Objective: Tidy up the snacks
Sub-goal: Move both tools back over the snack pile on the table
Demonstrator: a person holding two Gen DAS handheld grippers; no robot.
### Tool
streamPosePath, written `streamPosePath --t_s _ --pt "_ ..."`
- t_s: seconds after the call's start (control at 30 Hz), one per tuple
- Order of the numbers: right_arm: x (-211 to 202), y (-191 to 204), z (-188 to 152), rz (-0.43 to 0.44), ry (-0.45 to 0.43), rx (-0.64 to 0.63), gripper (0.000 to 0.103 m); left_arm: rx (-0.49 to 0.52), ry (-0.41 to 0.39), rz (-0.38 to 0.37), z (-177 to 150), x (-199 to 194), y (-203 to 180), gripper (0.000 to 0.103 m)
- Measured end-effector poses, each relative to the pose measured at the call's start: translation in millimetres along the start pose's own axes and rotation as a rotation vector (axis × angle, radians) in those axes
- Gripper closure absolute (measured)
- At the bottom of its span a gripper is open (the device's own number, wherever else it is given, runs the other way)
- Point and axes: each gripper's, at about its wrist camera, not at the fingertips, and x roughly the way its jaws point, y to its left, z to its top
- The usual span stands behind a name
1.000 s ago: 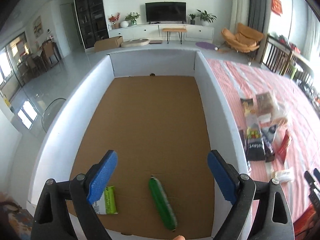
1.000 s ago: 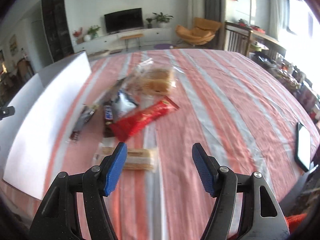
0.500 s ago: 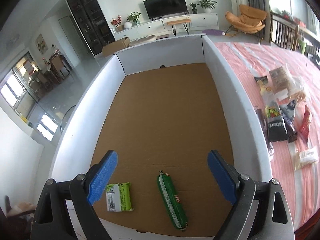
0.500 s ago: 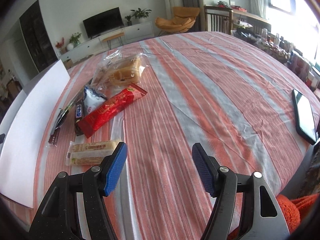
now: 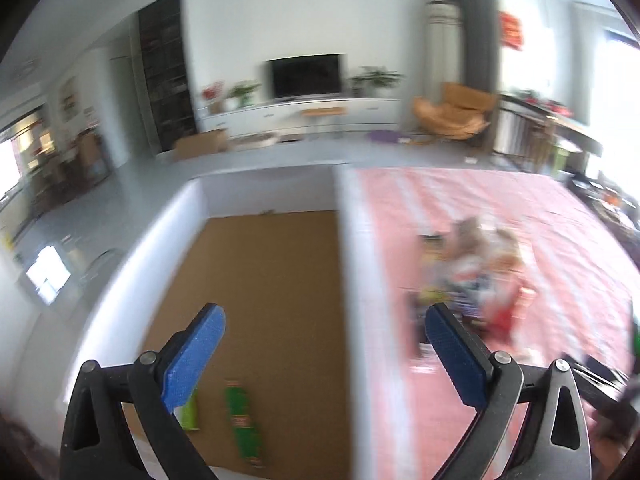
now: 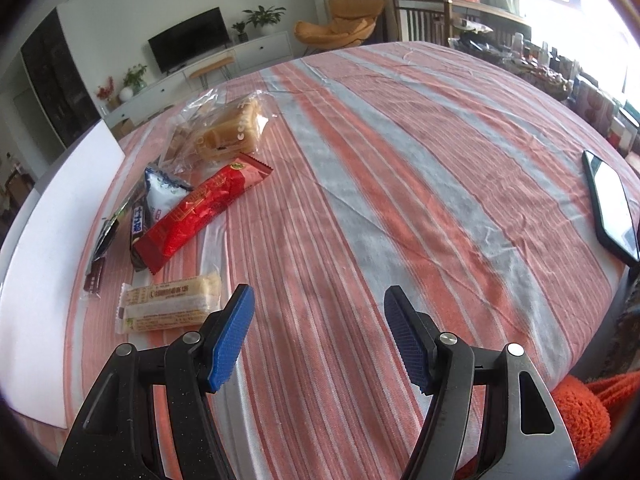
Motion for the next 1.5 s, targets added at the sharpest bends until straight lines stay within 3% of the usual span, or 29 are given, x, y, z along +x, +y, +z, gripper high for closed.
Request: streamPosePath --t_s 0.1,0.2,0.33,0.47,0.63,0.7,0.8,0.9,1.0,1.07,1.2,1.33,1.4,1.5 --pt "-1.1 -2.5 -0.5 0.001 0.001 0.012 0.032 0.034 0.046 -0.124 -5.0 -2.8 -23.1 0.002" --pt "-2.4 -5.9 -0.3 0.004 0.002 0.027 0.032 0.049 0.089 -0.199 -13.0 -3.3 -37.1 0.002" --pt "-6.0 -12.5 0.0 0.022 -0.012 0.057 0.032 0.053 0.099 -0.208 -14.1 -7.5 -38.3 0.002" --pt "-7.1 -9.0 0.4 0.061 -0.017 0.046 0.032 -0.023 0.067 -0.203 -7.6 -13.1 -23.5 0.002" --pt "-7.7 31.6 1.6 0.203 -0.020 -0.115 0.032 -0.087 0.072 -0.213 -12.9 -5.9 -11.0 0.002" --pt "-10.1 57.5 3.9 0.273 -0.028 -0.221 0.032 -0.090 0.087 -0.226 -15.9 -2.5 -10.3 0.002" --pt "-13.7 99.7 5.6 0.306 -0.033 -0.406 0.032 -0.087 0.090 -0.241 -18.4 -1.7 -12.0 0.002" --pt "-9.3 135.8 -4.5 0.268 -0.032 -0.583 0.032 -0.085 0.090 -0.249 -19.6 -1.9 -14.9 0.002" --pt "9.3 148.6 -16.1 0.195 -0.013 -0.650 0.033 -0.088 0.098 -0.255 -20.8 -1.1 -16.6 0.002" --pt "23.3 142.4 -18.8 0.162 0.022 -0.634 0.033 -0.084 0.102 -0.261 -22.4 -1.7 -18.5 0.002" --pt "27.8 108.9 -12.2 0.046 -0.022 -0.623 0.033 -0.066 0.114 -0.272 -25.7 -1.1 -27.2 0.002" --pt "39.0 28.4 25.7 -0.059 -0.014 -0.379 0.033 -0.046 0.139 -0.314 -26.5 3.4 -45.0 0.002" --pt "33.5 -12.5 46.9 -0.007 -0.019 -0.208 0.033 -0.017 0.160 -0.342 -28.8 9.7 -60.1 0.002" --pt "7.3 -43.9 58.2 0.055 -0.106 -0.112 0.032 0.055 0.219 -0.353 -36.7 26.9 -88.0 0.002"
